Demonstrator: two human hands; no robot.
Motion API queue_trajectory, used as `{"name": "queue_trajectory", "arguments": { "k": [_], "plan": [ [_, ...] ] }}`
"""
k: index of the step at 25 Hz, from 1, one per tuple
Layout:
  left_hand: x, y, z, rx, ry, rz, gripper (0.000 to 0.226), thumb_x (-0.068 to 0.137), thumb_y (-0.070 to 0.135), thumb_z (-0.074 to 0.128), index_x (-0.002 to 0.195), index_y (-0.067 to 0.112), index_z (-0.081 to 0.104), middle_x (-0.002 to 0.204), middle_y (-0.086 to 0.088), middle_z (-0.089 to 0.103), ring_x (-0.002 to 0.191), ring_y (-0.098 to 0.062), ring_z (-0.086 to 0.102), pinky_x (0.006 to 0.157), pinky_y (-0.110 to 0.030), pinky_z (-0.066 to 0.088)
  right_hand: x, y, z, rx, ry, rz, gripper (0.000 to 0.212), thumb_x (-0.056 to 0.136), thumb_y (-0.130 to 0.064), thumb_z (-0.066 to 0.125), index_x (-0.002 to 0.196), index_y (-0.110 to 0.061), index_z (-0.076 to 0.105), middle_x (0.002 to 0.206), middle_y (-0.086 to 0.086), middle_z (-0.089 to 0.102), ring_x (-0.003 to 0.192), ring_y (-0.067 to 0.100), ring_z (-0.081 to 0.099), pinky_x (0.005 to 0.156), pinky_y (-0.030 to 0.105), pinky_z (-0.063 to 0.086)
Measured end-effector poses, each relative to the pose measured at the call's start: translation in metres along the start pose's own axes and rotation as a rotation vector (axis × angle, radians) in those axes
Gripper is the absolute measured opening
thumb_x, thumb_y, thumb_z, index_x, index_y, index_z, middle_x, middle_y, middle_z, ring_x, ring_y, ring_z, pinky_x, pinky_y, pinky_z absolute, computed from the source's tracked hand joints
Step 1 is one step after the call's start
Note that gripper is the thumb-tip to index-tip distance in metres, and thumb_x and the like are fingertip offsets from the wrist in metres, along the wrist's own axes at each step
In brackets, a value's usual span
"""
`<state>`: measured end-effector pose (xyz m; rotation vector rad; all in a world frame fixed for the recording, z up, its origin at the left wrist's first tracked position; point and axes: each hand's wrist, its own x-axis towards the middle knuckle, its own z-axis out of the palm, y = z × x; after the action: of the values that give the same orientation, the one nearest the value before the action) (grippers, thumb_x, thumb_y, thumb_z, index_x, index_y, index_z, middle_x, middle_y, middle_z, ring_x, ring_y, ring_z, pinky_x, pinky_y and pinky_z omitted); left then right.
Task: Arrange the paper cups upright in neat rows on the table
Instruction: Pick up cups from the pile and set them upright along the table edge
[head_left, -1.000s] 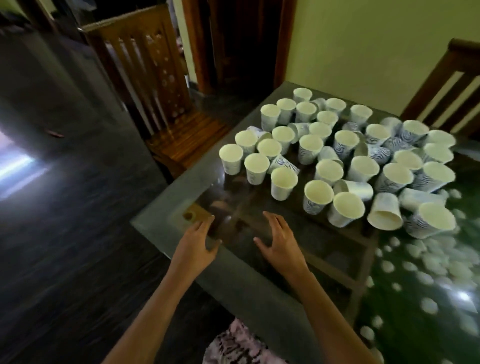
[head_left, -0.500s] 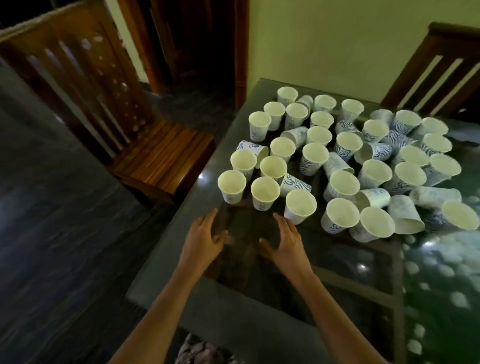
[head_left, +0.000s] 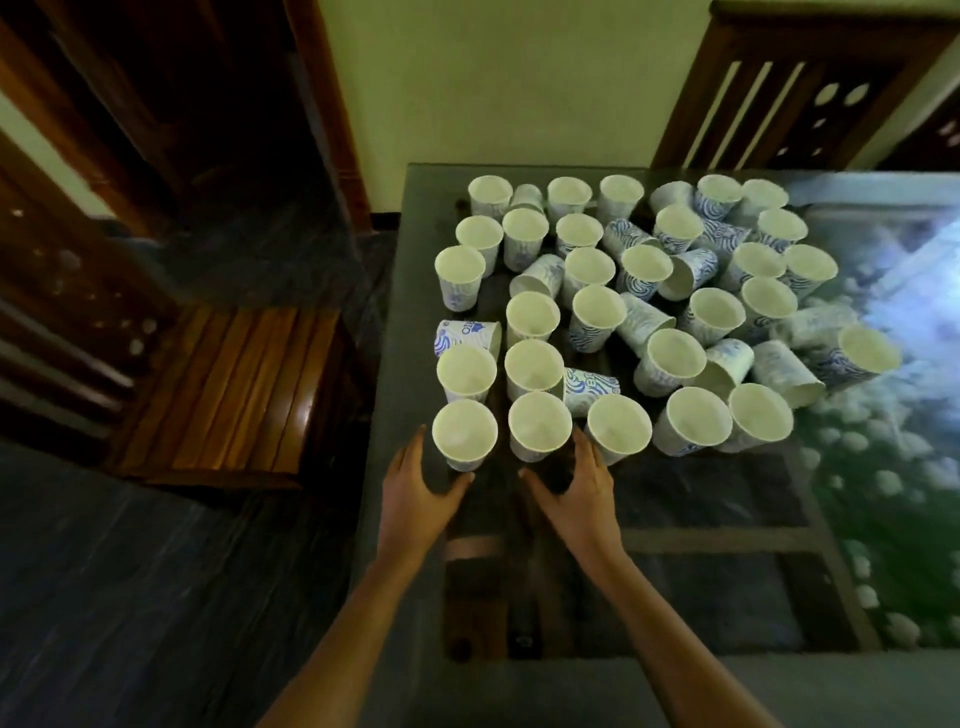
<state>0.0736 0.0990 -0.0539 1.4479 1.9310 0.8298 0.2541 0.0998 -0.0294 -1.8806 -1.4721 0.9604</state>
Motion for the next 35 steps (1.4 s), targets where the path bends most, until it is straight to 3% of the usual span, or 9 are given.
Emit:
{"name": "queue_trajectory", "arguments": {
  "k": [6,11,18,24,31,35],
  "plan": [
    [0.019,0.003,0.007,-0.179,0.041,0.087,0.078,0.058,0.033,0.086,0.125,0.015,0.051,0.126,0.001,0.057,0.115,-0.008,0.050,0.095,-0.022,0.040,0.018,-0.008,0.021,0.088,0.146,0.075,0.083,0.072,-0.036,0.077,0.140,-0.014,0.034,0.141,0.005,0.044,0.133,0.023,0.038,0.111,0.044,0.031],
    [0.022,0.005,0.006,-0.248,0.026,0.094,0.068,0.058,0.028,0.086,0.117,0.015,0.056,0.113,0.011,0.056,0.105,-0.005,0.052,0.085,-0.012,0.039,0.021,-0.013,0.031,0.165,0.255,0.040,0.073,0.068,-0.028,0.081,0.130,-0.012,0.045,0.128,0.005,0.056,0.119,0.021,0.051,0.103,0.042,0.042],
    [0.018,-0.001,0.000,-0.247,0.011,0.123,0.070,0.058,0.025,0.086,0.119,0.012,0.056,0.120,-0.002,0.060,0.107,-0.009,0.052,0.089,-0.022,0.042,0.006,-0.007,0.033,0.167,0.288,-0.001,0.075,0.067,-0.028,0.082,0.129,-0.016,0.044,0.128,0.002,0.054,0.119,0.016,0.050,0.101,0.032,0.041],
    [0.002,0.009,0.002,-0.247,-0.035,0.208,0.066,0.060,0.022,0.086,0.117,0.012,0.056,0.114,0.006,0.058,0.106,-0.007,0.053,0.084,-0.005,0.036,-0.019,0.006,0.015,0.164,0.328,-0.023,0.076,0.067,-0.028,0.082,0.131,-0.018,0.042,0.132,0.001,0.052,0.121,0.012,0.047,0.102,0.030,0.039],
    [-0.045,0.052,0.039,-0.206,-0.171,0.330,0.067,0.065,0.024,0.083,0.122,0.027,0.048,0.121,0.015,0.049,0.115,0.000,0.043,0.095,-0.012,0.031,-0.060,0.050,-0.044,0.192,0.477,-0.034,0.075,0.062,-0.026,0.085,0.126,-0.016,0.048,0.123,-0.001,0.056,0.112,0.011,0.053,0.095,0.027,0.044],
    [-0.077,0.091,0.084,-0.164,-0.253,0.393,0.063,0.065,0.024,0.083,0.121,0.019,0.052,0.125,0.000,0.057,0.115,-0.010,0.049,0.100,-0.029,0.040,-0.085,0.093,-0.097,0.189,0.603,-0.002,0.071,0.060,-0.023,0.087,0.120,-0.015,0.052,0.116,0.000,0.059,0.105,0.010,0.055,0.087,0.020,0.045]
  ]
}}
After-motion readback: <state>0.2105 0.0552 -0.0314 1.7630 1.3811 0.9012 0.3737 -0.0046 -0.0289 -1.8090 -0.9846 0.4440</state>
